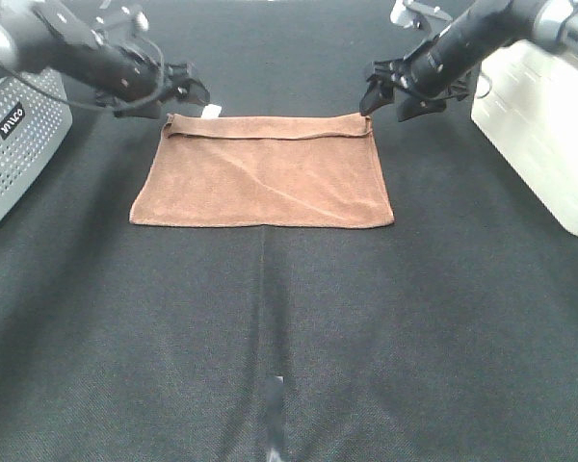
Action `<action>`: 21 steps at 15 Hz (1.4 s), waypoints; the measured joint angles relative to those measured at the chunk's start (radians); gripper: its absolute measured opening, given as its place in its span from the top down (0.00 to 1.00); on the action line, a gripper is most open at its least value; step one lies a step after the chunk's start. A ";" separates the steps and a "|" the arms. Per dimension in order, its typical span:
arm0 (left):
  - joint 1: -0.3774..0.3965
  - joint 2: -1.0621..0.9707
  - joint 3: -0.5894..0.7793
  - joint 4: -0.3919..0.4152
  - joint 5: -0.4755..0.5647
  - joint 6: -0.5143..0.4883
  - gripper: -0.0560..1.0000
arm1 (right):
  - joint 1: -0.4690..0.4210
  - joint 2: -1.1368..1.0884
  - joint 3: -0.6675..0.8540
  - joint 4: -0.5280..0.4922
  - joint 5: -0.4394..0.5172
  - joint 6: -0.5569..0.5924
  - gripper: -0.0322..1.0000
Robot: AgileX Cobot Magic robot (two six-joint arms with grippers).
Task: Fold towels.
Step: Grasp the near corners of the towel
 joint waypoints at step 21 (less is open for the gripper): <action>-0.002 -0.481 0.877 0.148 -0.050 -0.235 0.14 | -0.018 -0.339 0.813 0.145 -0.059 -0.086 0.33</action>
